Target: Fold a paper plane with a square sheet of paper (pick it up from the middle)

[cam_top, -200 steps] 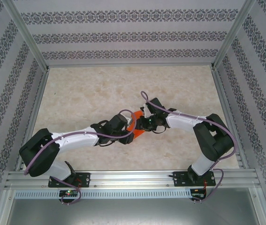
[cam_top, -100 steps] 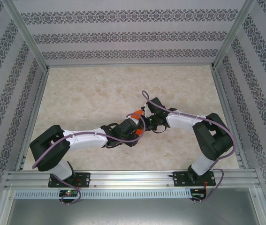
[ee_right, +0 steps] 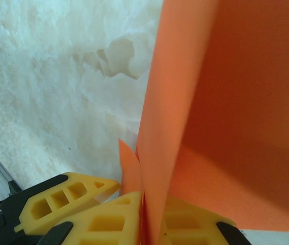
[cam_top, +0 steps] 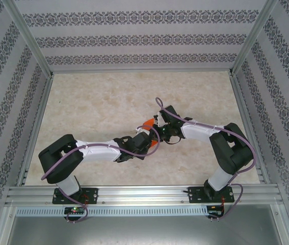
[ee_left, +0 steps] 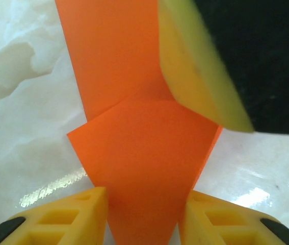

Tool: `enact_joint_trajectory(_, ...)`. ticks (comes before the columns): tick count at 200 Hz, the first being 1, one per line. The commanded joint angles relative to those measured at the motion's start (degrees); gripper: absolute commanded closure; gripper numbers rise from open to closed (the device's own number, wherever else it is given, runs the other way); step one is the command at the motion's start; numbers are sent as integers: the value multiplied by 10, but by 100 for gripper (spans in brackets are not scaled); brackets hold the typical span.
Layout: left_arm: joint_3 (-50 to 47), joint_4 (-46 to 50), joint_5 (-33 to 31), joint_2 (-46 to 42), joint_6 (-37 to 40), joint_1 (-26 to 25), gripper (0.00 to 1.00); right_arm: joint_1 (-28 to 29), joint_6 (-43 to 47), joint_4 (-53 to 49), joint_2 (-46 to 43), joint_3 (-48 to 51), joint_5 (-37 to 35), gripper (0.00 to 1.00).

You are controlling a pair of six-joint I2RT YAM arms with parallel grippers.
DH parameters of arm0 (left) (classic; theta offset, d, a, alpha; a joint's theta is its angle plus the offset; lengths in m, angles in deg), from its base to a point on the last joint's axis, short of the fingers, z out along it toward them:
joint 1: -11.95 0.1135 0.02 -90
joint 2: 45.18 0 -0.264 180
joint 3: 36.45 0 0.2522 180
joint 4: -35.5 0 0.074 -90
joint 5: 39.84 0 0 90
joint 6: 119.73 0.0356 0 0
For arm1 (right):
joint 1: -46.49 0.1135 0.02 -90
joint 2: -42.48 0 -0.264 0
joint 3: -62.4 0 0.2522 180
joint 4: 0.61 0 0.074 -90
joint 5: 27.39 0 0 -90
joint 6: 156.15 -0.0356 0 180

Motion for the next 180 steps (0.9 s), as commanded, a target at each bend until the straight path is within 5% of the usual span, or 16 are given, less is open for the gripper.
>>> enact_joint_trajectory(1,13,-13,-24,8,-7,-14,63,-2,-9,11,5,-3,9,88)
enact_joint_trajectory(151,12,-6,-50,14,-20,-23,88,-2,-10,-1,10,-12,3,82)
enact_joint_trajectory(180,1,-18,-42,6,-26,-22,96,-3,-5,-6,-5,-11,-3,74)
